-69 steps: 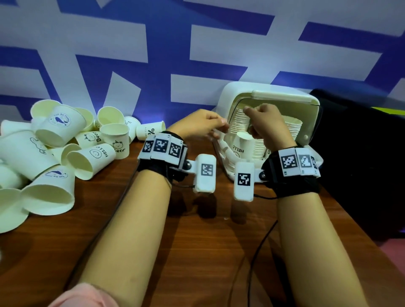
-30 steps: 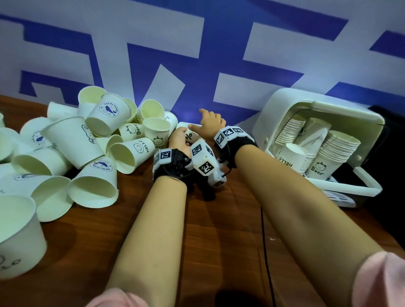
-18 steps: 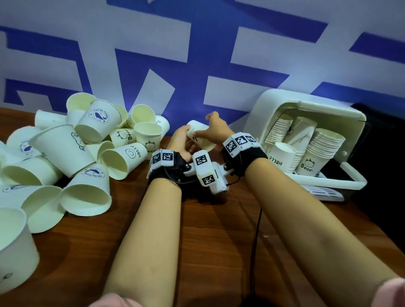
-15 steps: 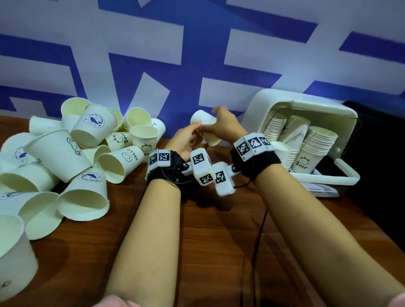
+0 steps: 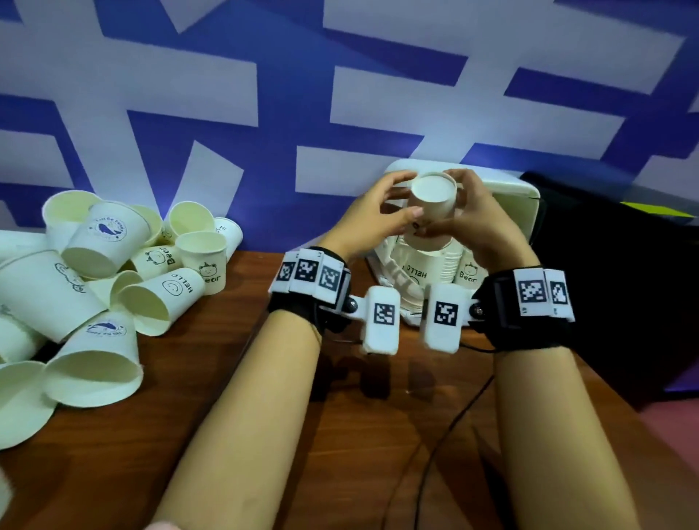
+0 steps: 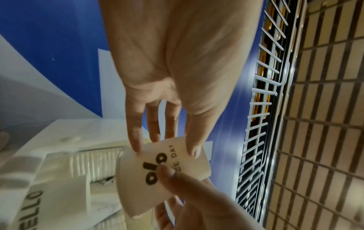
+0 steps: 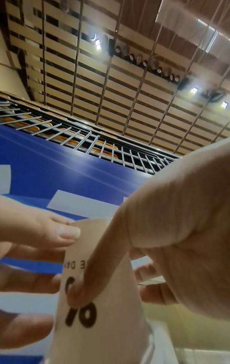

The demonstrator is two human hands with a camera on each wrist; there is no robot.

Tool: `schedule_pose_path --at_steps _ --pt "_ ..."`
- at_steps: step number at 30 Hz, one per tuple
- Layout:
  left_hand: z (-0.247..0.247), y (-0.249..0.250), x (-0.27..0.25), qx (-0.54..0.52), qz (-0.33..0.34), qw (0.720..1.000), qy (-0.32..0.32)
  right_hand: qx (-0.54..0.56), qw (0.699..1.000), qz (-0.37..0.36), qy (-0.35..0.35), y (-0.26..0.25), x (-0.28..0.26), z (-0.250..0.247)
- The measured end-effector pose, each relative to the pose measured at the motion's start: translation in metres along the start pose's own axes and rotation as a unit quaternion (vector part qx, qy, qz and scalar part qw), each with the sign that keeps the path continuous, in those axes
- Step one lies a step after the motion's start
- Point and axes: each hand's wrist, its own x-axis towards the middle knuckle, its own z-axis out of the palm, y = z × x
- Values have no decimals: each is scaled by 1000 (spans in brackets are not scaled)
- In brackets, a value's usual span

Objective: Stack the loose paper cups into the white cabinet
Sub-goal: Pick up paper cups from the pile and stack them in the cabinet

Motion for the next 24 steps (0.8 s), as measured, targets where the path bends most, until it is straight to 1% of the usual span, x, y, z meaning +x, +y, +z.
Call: schedule_pose_path --at_steps 2,8,12,17,24 --pt "11 -1 1 28 14 999 -12 3 1000 8 6 4 0 -9" --pt "29 -11 2 32 25 998 -37 40 998 34 17 22 4 -20" --pt "30 -19 2 43 -4 998 -38 46 997 55 18 30 7 -19" --pt "32 -27 3 54 -14 998 -39 53 996 63 24 40 11 -12" --pt "36 -38 0 86 -78 992 -54 -4 994 102 24 57 15 -1"
